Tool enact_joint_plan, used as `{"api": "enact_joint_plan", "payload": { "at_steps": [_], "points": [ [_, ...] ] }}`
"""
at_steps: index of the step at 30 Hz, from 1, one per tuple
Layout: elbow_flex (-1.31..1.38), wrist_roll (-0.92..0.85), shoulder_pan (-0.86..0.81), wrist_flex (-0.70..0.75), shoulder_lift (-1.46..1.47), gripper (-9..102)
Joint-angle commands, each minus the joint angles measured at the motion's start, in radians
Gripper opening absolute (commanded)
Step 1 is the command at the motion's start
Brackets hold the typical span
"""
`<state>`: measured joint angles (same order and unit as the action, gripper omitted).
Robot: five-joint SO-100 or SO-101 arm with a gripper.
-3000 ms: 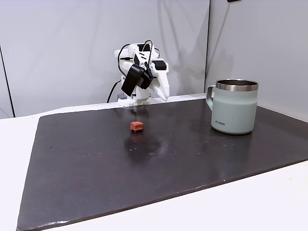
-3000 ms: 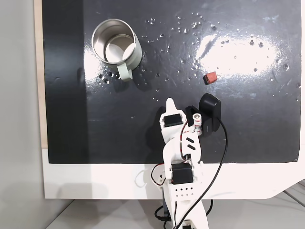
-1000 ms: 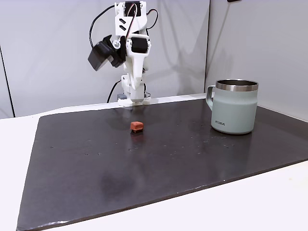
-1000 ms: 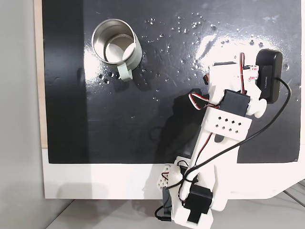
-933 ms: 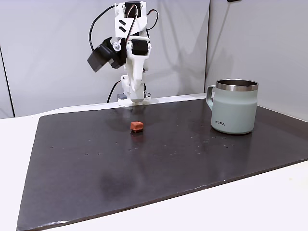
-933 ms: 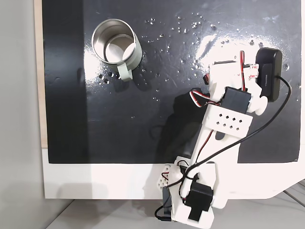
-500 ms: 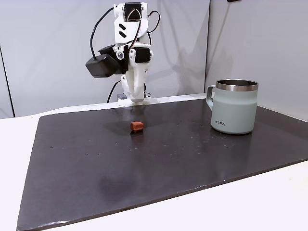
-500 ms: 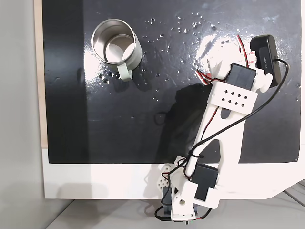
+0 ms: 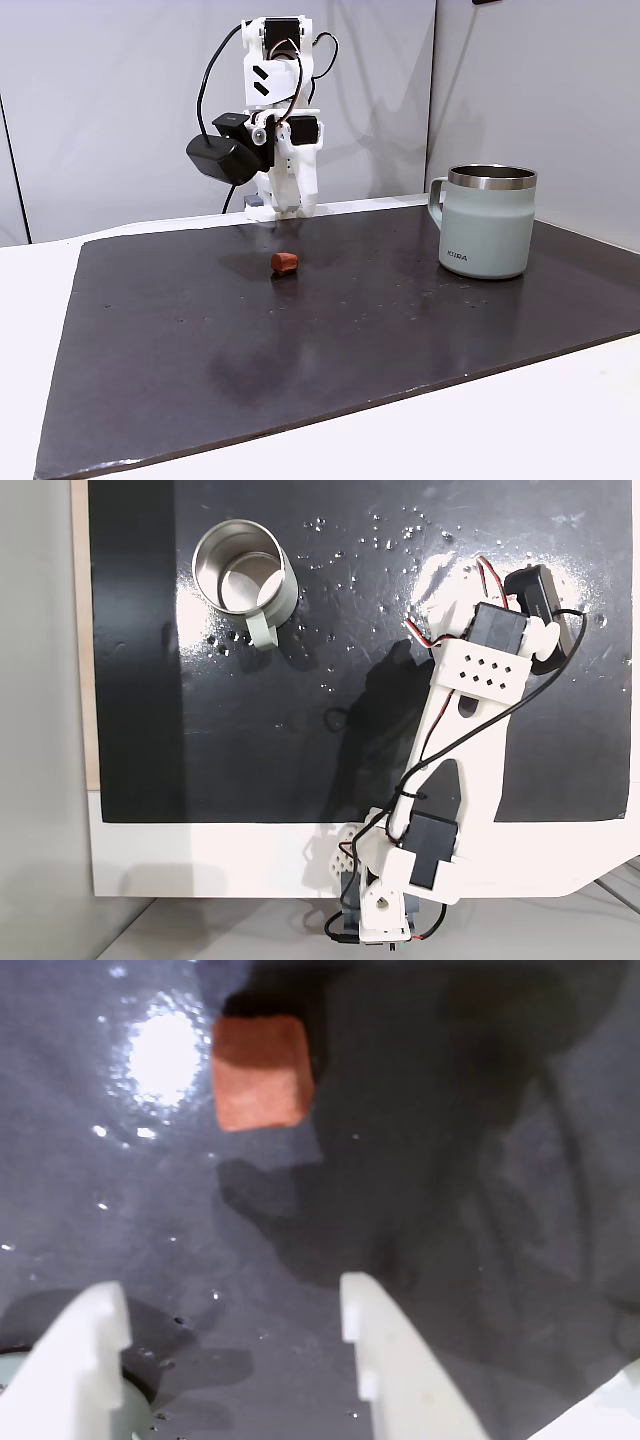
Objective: Grasp a cube and put it in the cup.
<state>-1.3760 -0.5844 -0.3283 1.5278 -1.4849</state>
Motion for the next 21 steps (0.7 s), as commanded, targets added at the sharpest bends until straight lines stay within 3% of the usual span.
{"api": "enact_joint_plan", "payload": {
  "at_steps": [1,21],
  "points": [
    [0.054,-0.011,0.000,0.009,-0.011,25],
    [-0.018,-0.026,-0.025,-0.110,0.129,24]
  ]
}}
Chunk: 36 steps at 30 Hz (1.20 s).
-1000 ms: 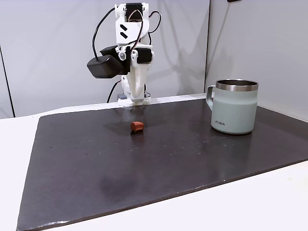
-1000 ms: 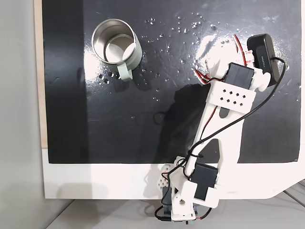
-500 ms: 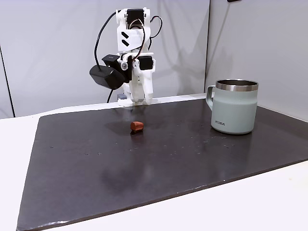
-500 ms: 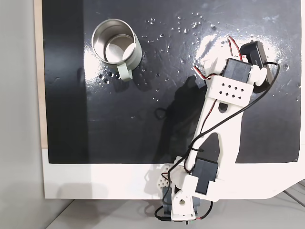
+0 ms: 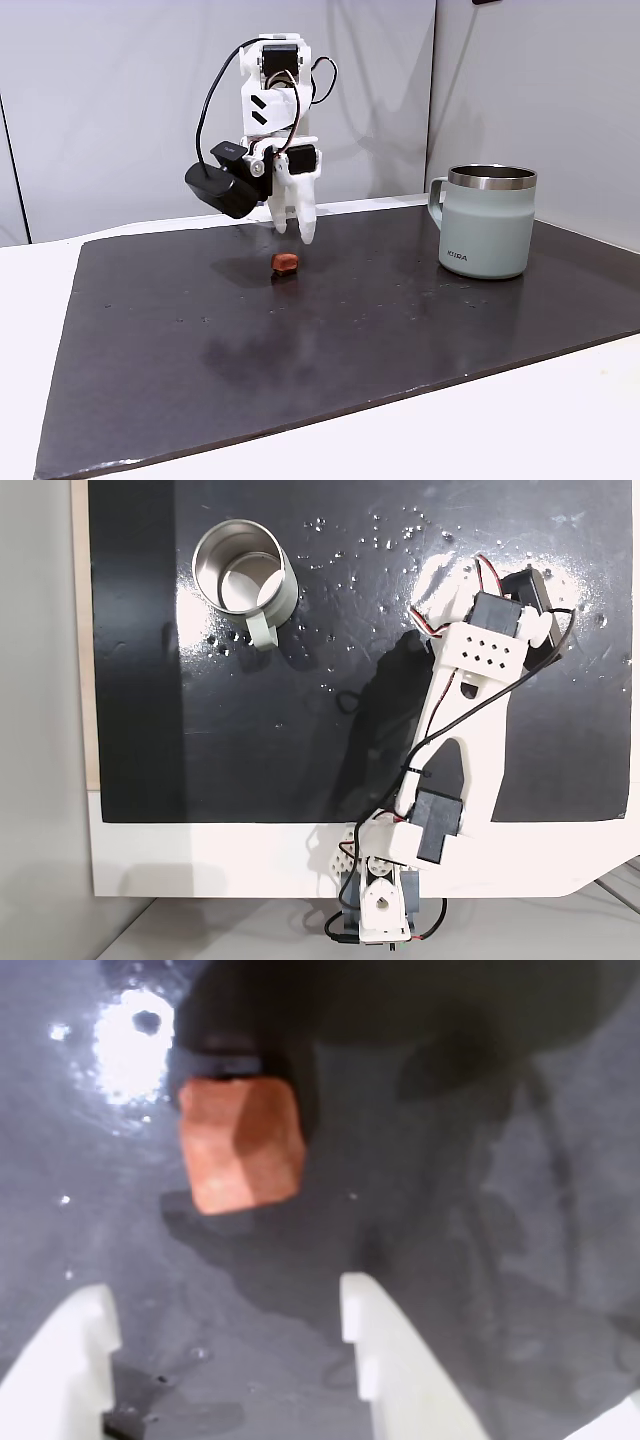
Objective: Grasp a cube and put it in the cup.
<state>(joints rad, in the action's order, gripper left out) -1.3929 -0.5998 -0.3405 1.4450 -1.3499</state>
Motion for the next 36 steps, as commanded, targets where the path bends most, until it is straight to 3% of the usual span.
{"api": "enact_joint_plan", "payload": {
  "at_steps": [1,22,30,36],
  "points": [
    [-0.005,-0.014,-0.014,-0.035,-0.002,24],
    [-0.002,-0.074,-0.067,-0.137,0.140,22],
    [0.012,-0.069,-0.058,-0.141,0.141,5],
    [0.014,-0.075,-0.063,-0.132,0.141,2]
  ]
}}
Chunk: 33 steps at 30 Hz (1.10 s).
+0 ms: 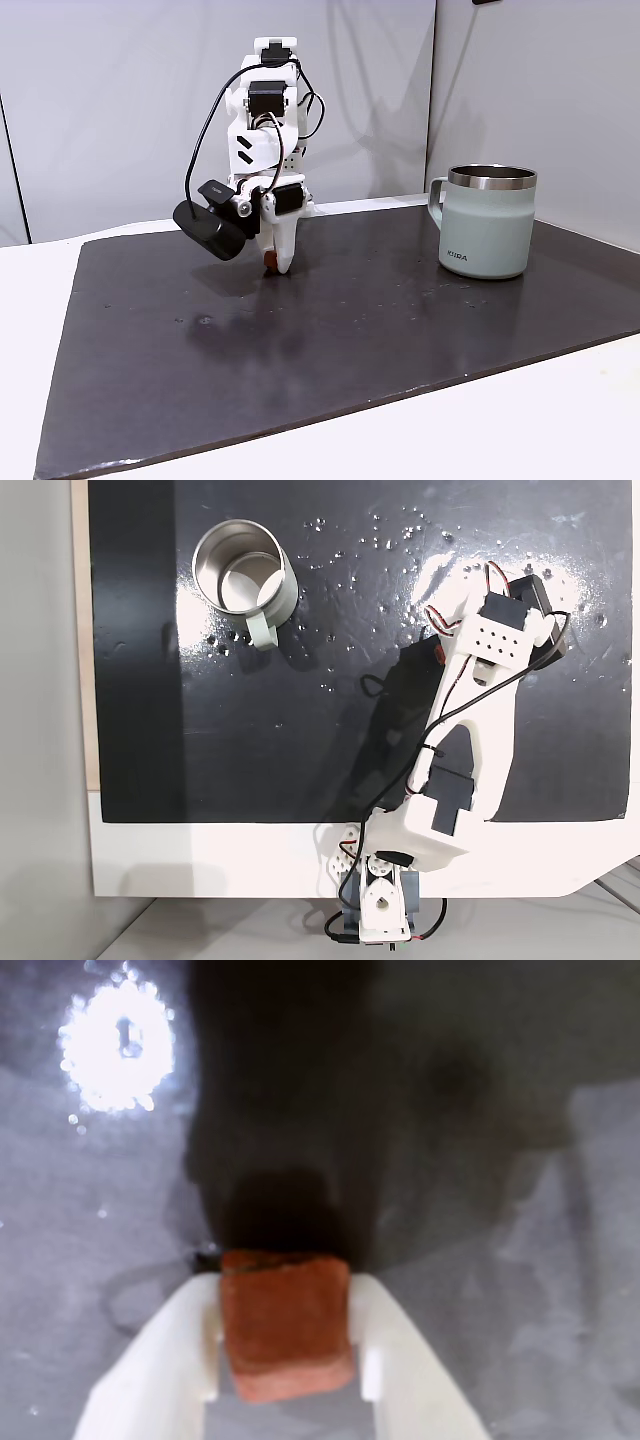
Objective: Grasp a cube and put it in the cup.
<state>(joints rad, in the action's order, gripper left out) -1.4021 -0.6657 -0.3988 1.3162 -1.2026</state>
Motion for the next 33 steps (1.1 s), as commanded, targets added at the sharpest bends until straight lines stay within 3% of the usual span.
{"api": "enact_joint_plan", "payload": {
  "at_steps": [1,5,21,33],
  "points": [
    [0.023,-0.009,-0.005,0.000,-0.011,2],
    [0.029,0.006,-0.003,0.041,-0.054,2],
    [0.344,0.095,0.058,0.466,-0.388,3],
    [0.506,0.126,0.086,0.480,-0.442,3]
  ]
}}
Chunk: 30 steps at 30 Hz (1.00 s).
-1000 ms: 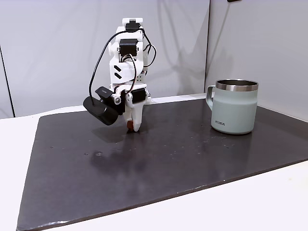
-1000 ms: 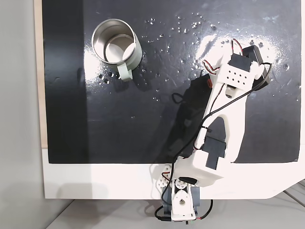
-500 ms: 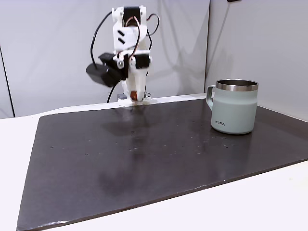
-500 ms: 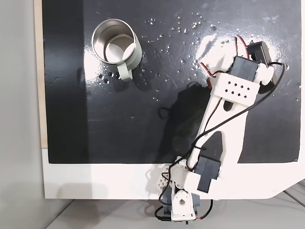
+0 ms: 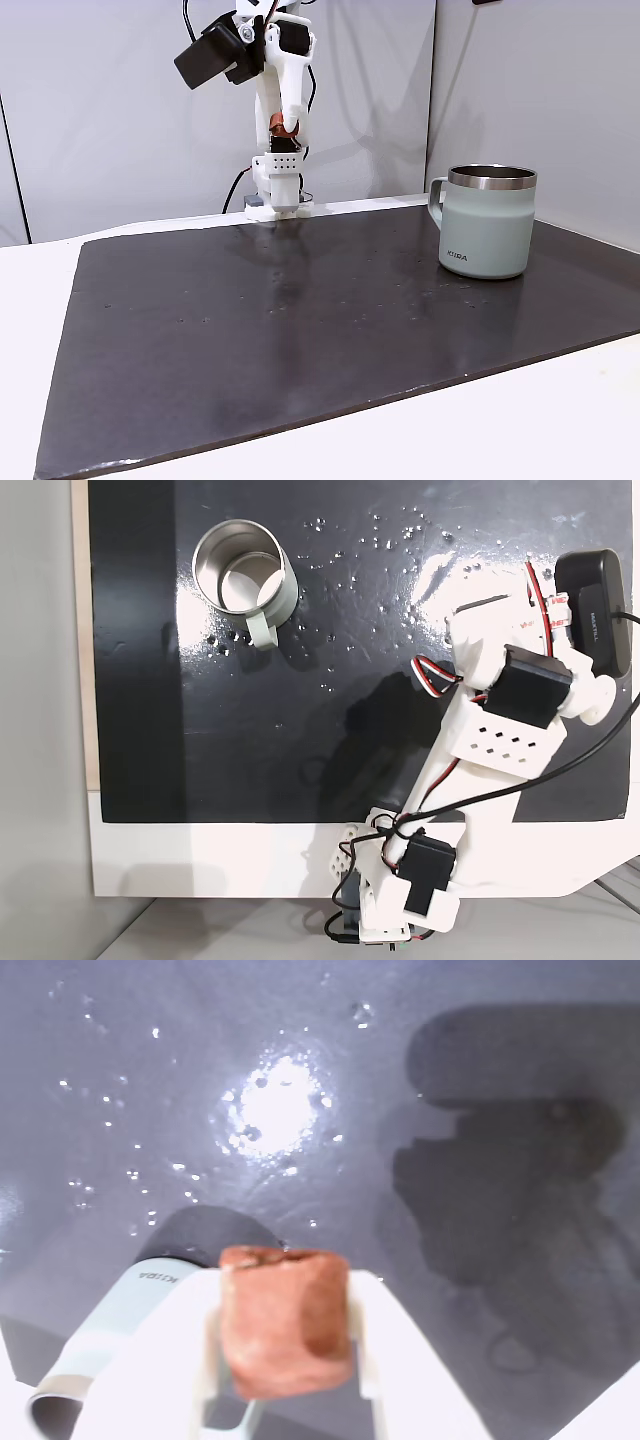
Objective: Grasp a cube and put it in the cup.
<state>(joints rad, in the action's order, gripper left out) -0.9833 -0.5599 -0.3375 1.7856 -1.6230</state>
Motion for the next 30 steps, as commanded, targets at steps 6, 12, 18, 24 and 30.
{"api": "enact_joint_plan", "payload": {
  "at_steps": [6,12,18,24,30],
  "points": [
    [0.305,0.129,0.135,0.011,0.098,3],
    [0.531,0.233,0.282,0.011,0.238,3],
    [0.699,0.331,0.416,0.011,0.368,2],
    [0.772,0.387,0.557,0.011,0.442,1],
    [0.810,0.439,0.649,0.009,0.514,1]
  ]
}}
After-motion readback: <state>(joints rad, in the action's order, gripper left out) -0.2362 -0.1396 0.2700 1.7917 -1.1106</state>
